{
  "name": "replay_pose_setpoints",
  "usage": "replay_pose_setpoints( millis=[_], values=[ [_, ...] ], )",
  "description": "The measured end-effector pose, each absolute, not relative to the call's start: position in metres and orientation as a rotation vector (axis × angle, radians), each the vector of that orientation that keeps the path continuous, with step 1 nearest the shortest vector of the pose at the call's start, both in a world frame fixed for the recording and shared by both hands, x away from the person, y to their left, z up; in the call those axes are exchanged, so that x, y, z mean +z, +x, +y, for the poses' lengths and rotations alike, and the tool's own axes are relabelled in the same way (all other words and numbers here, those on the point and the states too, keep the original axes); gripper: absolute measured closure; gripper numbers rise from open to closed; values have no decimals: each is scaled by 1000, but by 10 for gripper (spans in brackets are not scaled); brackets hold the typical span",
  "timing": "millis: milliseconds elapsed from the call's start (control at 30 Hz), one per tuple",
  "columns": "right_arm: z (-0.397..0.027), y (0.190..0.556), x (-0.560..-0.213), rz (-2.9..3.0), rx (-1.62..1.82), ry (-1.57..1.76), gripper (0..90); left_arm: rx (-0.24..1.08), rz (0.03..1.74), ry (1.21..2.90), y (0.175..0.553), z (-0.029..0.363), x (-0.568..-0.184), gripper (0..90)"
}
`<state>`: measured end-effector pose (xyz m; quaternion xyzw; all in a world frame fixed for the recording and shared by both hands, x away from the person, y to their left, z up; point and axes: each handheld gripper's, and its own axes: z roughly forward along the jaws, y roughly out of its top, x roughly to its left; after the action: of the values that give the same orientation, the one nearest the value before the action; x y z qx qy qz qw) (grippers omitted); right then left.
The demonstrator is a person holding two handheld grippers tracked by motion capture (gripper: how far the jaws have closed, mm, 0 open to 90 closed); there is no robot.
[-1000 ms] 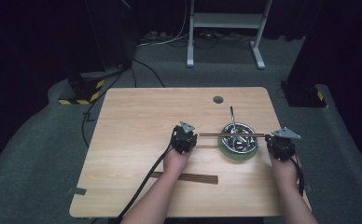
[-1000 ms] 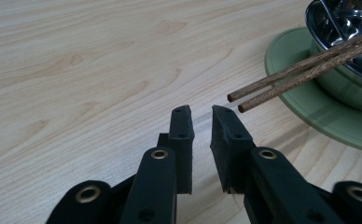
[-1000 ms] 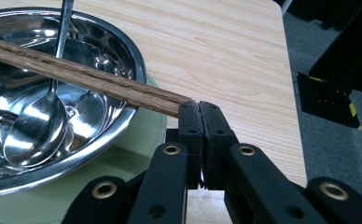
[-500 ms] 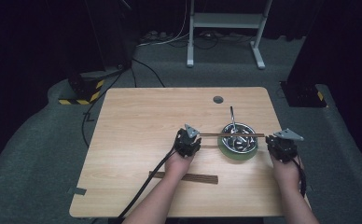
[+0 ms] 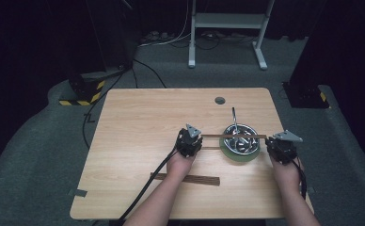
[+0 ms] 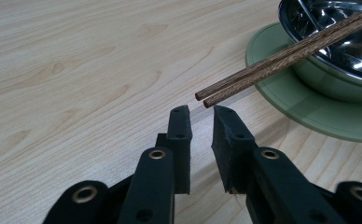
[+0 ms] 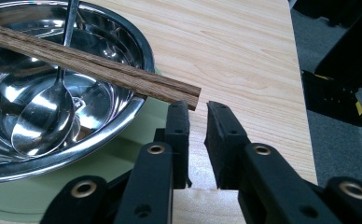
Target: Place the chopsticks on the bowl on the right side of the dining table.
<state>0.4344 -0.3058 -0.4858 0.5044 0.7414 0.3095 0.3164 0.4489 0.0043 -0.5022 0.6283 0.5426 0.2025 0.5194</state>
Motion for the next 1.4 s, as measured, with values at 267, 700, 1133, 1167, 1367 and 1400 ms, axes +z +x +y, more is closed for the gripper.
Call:
replay_pose_setpoints(
  millis=[267, 700, 1133, 1167, 1367, 1400],
  values=[
    [-306, 436, -487, 1960, 814, 1318, 813, 488, 1298, 1496, 450, 5, -500, 815],
    [-305, 437, -487, 1959, 819, 1322, 821, 491, 1294, 1507, 450, 4, -500, 817],
    [-300, 438, -484, 1955, 812, 1313, 778, 493, 1297, 1511, 447, 5, -499, 760],
    [-300, 437, -484, 1955, 812, 1307, 769, 494, 1295, 1517, 446, 6, -498, 747],
    [-299, 429, -480, 1939, 831, 1311, 712, 491, 1284, 1506, 440, 11, -495, 683],
    [-297, 426, -479, 1941, 834, 1307, 699, 492, 1283, 1504, 439, 12, -494, 669]
  ],
)
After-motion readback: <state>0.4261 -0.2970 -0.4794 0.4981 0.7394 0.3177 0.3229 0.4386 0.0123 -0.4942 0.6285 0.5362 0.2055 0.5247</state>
